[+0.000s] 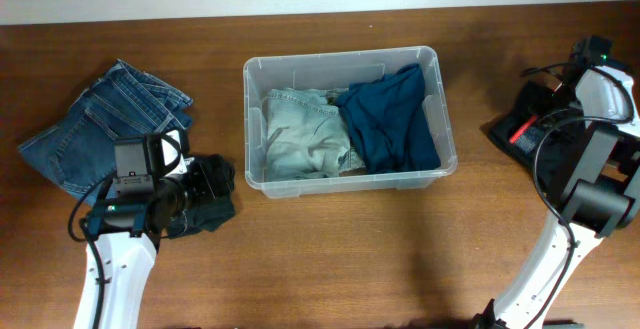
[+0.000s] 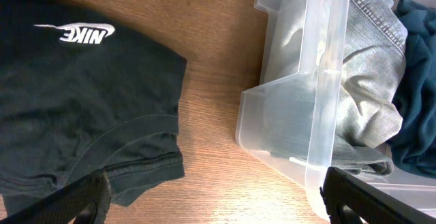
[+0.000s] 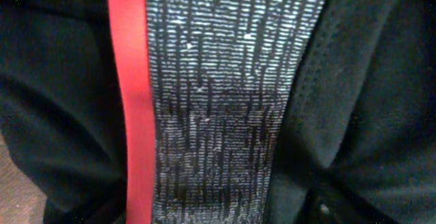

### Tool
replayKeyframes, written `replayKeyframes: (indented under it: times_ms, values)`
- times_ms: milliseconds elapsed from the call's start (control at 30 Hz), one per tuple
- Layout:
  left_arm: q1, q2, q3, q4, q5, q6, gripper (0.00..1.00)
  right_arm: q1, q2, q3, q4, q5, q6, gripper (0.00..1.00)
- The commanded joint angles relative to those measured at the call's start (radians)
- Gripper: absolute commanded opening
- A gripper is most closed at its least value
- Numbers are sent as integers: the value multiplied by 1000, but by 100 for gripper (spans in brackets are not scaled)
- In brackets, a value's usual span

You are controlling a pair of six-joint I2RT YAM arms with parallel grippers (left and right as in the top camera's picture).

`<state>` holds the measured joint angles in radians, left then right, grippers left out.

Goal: Pack container

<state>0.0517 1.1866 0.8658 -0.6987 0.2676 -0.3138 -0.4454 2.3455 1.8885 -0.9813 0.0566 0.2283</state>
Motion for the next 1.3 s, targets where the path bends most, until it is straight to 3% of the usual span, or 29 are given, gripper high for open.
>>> replayKeyframes:
  times_ms: [0,133,267,367,867,1267]
  values:
    - [-3,-2,4,1,-6,16,99,5,19,-38,-16,-57,3,61]
    - [-3,-2,4,1,-6,16,99,5,19,-38,-17,-75,-50,50]
    - [-3,-2,4,1,-6,16,99,5,19,-38,-17,-75,-68,20]
    - [-3,-2,4,1,-6,16,100,5,19,-38,-18,-80,-67,5]
    - [-3,-1,4,1,-6,16,100,5,8,-34,-42,-135,-69,4]
    - [-3,-2,4,1,-6,16,100,6,-119,3,-50,-136,-121,4]
